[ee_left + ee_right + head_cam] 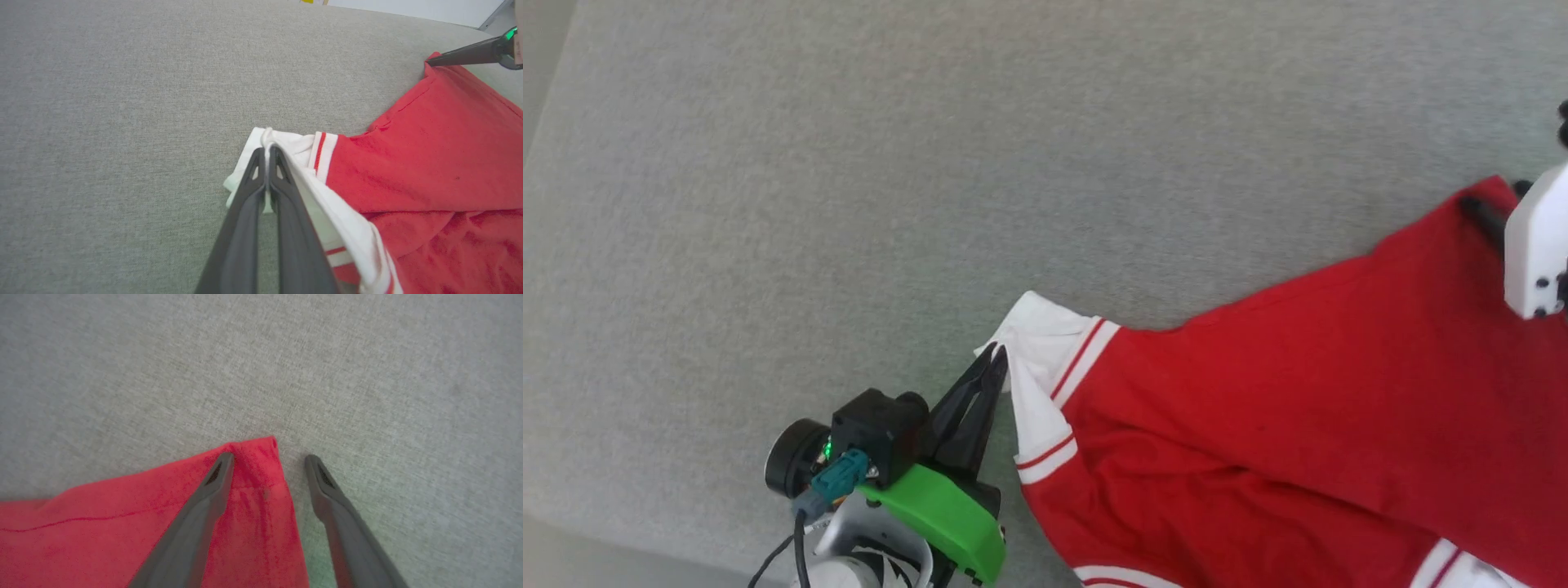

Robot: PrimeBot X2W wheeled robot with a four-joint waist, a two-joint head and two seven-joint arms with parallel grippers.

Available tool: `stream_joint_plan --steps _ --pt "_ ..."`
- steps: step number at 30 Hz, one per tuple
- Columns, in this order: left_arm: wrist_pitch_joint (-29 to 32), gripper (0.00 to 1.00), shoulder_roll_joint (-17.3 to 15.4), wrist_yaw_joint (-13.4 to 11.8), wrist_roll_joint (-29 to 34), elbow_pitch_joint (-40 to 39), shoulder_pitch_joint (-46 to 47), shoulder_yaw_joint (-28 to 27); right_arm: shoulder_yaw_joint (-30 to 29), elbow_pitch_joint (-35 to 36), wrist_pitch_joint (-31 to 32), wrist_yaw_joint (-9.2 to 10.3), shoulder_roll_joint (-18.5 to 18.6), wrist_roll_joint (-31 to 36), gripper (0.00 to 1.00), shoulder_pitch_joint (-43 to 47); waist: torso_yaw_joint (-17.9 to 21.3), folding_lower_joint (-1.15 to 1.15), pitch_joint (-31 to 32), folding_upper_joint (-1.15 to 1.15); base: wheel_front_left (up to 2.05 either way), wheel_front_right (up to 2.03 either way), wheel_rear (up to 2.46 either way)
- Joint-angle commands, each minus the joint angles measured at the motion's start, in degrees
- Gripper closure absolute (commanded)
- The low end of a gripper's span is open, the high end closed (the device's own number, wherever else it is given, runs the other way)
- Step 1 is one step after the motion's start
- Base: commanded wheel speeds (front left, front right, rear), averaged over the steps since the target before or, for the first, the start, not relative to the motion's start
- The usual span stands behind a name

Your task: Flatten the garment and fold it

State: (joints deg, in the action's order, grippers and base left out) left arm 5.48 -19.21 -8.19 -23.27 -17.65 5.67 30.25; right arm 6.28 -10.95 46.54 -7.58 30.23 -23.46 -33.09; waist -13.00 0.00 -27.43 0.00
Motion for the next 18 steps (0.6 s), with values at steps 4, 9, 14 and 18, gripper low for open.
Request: stream_joint_plan --steps 4,9,14,18 --pt "-0.6 1.0 -0.2 0.6 -0.9 1.0 1.4 -0.8 1.9 -2.6 -0.3 0.09 -0.4 -1.6 1.0 0.2 0.2 0.0 0.9 0.0 0.0 0.0 0.0" --pt "0.1 1.0 -3.6 2.8 -1.9 4.7 6.3 -4.1 -0.3 -3.7 -6.0 0.09 -3.0 -1.8 1.0 -1.6 4.5 0.0 8.3 0.0 0.0 0.0 0.0" --pt "0.8 1.0 -5.3 5.7 -2.9 9.7 14.0 -6.5 -4.0 -3.9 -10.5 0.09 -5.9 -0.8 1.0 -2.8 7.3 0.0 13.7 0.0 0.0 0.0 0.0" --pt "1.5 1.0 -6.3 7.9 -3.4 15.4 23.3 -8.5 -6.0 -3.7 -12.4 0.09 -7.1 0.5 1.0 -5.4 9.1 0.0 16.9 0.0 0.0 0.0 0.0"
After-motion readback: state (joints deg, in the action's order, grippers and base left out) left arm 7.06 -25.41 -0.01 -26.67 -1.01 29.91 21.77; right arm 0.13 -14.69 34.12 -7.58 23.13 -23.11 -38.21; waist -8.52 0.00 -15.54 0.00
